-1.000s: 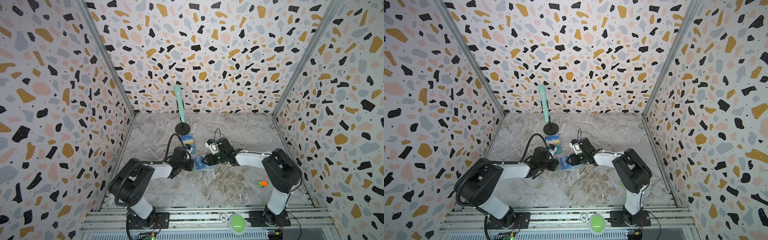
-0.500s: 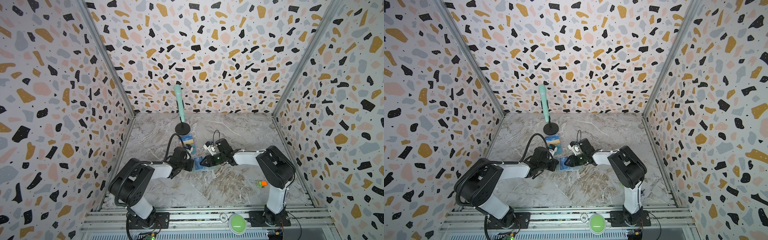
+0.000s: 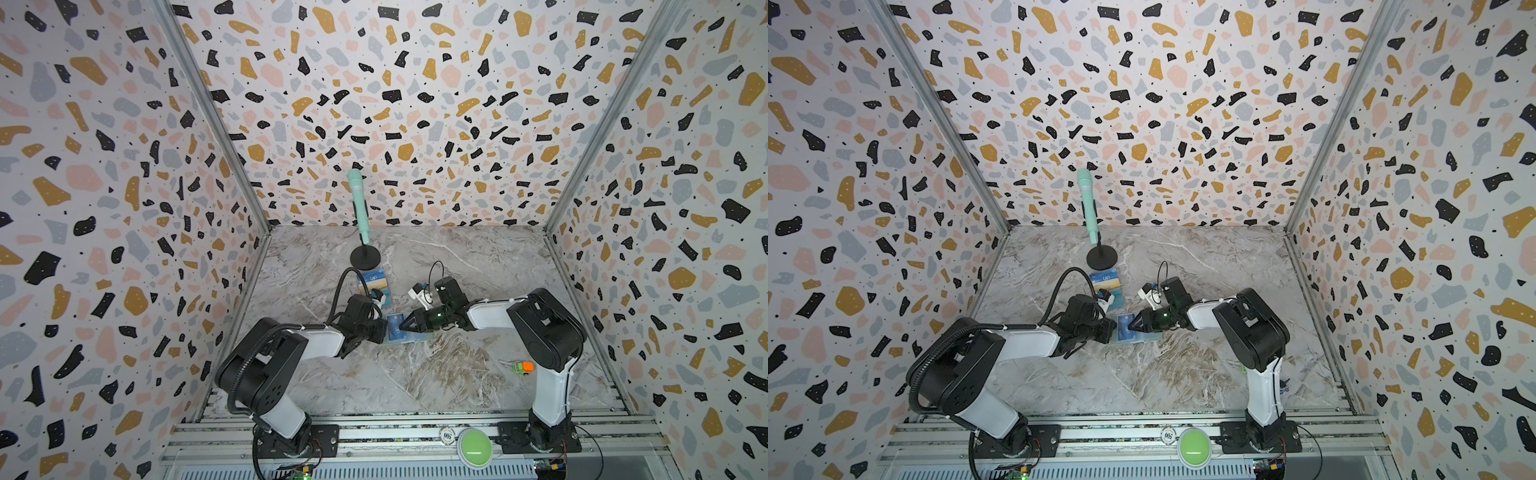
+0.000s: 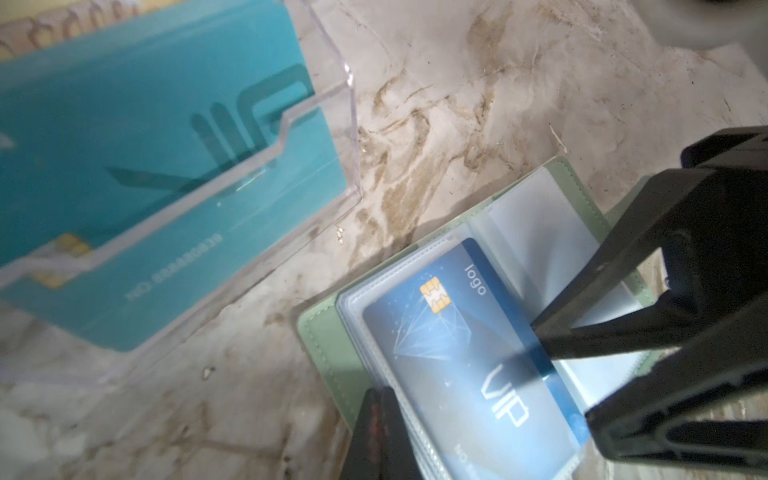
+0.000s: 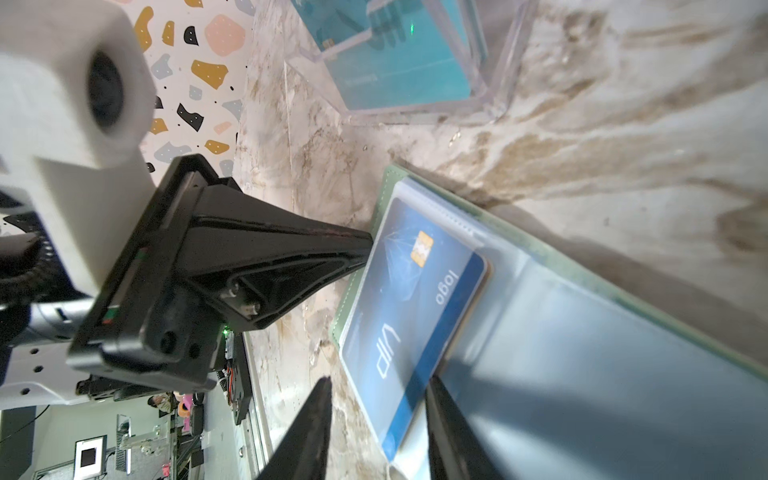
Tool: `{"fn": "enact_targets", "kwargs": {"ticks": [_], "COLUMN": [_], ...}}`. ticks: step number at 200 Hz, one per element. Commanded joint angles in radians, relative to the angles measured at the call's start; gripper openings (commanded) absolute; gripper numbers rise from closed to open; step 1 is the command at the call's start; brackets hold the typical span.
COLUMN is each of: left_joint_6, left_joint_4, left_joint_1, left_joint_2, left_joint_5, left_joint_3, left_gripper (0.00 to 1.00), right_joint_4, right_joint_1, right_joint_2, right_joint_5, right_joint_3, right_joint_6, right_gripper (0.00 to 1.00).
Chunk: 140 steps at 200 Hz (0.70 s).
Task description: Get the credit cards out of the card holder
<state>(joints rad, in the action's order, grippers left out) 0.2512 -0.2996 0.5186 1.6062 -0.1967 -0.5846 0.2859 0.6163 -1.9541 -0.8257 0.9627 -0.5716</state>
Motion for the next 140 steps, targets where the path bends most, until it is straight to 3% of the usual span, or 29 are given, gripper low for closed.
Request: {"fn": "enact_targets", "kwargs": {"ticks": [1, 140], "left_joint_6": [-0.010, -0.004], "left_joint_4": [0.028, 0.028], "left_joint_1": [0.018, 0.024], "left_joint_2": [-0.021, -0.038], "left_joint_5": [-0.014, 0.008], "left_joint_3": [0.021, 0.048], "left_gripper": [0.00, 0.00], "right_joint_4": [0.048, 0.066], "right_joint_1": [0.005, -0.009], "right_joint_2": [-0.010, 0.034], "right_joint_5": [-0.060, -0.084], "right_joint_3": [0.007, -0.015], "right_joint_6": [-0.024, -0.026], "right_gripper": [0.37, 0.36]}}
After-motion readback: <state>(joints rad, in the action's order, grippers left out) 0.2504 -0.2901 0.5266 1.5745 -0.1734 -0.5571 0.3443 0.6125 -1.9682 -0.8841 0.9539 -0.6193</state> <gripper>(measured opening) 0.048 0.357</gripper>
